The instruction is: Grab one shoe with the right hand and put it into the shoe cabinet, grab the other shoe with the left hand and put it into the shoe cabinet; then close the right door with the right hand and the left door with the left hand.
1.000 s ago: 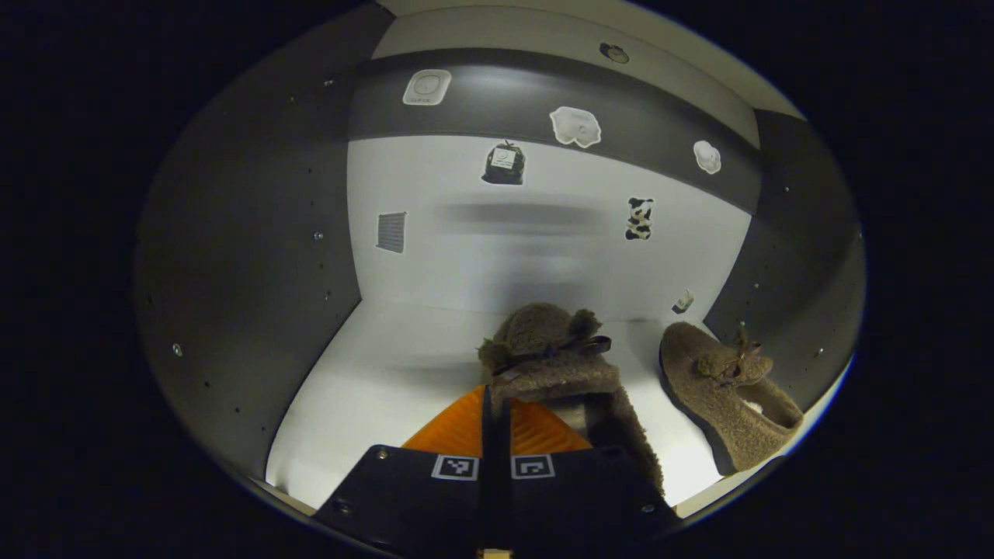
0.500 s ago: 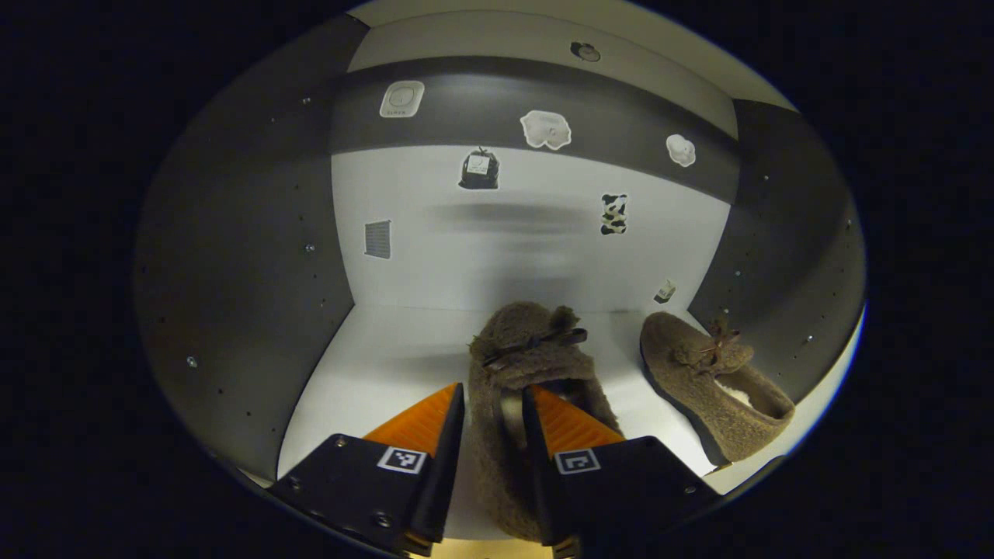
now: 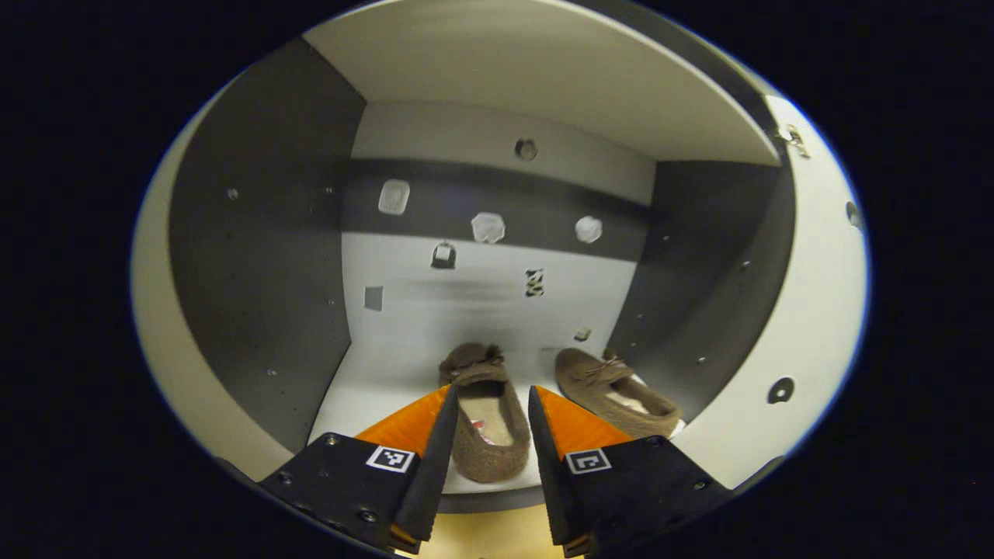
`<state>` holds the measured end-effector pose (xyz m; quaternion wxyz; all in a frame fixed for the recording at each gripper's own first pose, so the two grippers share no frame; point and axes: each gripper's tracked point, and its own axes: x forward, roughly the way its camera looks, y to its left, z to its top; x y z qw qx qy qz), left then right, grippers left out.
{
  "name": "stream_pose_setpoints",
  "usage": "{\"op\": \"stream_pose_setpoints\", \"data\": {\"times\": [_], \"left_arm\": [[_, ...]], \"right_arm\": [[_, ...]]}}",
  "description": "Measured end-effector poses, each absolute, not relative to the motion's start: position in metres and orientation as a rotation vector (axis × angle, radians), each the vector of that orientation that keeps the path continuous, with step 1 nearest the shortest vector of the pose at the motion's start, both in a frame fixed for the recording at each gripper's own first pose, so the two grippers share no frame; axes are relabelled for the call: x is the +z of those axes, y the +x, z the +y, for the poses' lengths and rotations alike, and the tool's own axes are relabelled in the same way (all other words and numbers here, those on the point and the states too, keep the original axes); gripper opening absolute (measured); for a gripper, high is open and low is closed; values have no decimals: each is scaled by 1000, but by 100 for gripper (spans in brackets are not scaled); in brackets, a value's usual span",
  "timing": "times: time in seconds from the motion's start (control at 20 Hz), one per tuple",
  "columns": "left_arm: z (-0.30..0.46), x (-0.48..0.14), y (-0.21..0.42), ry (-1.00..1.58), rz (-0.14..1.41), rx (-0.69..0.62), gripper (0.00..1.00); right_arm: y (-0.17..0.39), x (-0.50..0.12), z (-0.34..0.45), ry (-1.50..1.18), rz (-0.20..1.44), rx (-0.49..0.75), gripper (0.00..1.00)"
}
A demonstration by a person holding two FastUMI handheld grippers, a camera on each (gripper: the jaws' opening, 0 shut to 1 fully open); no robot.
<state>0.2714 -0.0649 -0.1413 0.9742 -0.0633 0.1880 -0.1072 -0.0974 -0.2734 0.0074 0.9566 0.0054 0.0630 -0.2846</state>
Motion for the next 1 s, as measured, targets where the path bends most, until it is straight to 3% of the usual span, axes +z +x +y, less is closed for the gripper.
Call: {"op": "stream_pose_setpoints", "data": {"times": [0.05,0.1,0.2,0.35,0.4,0.45,0.5,0.6,0.65,0.75,0.8,1.0], "left_arm": [[-66,-126,259,-111,350,-230,63],[-65,-111,246,-96,321,-241,56],[-65,-82,220,-83,260,-258,64],[-62,-45,182,-91,185,-263,82],[-58,-35,168,-88,168,-259,87],[-55,-26,156,-86,155,-255,95],[-49,-14,143,-85,143,-246,95],[-43,3,119,-82,115,-228,94],[-39,11,108,-76,100,-219,96],[-34,21,87,-76,80,-204,96],[-32,26,79,-80,68,-196,99],[-23,30,48,-88,62,-177,94]], "right_arm": [[-83,2,-268,10,128,-567,84],[-76,0,-266,9,127,-559,85],[-70,-2,-265,11,128,-543,82],[-64,-6,-262,7,137,-516,89],[-61,-7,-262,3,140,-513,96],[-58,-9,-263,1,140,-509,94],[-55,-10,-262,0,141,-502,98],[-49,-16,-259,2,152,-480,98],[-46,-18,-258,3,159,-468,94],[-40,-26,-255,12,172,-443,98],[-37,-29,-253,21,179,-429,94],[-26,-47,-242,51,213,-374,98]]}}
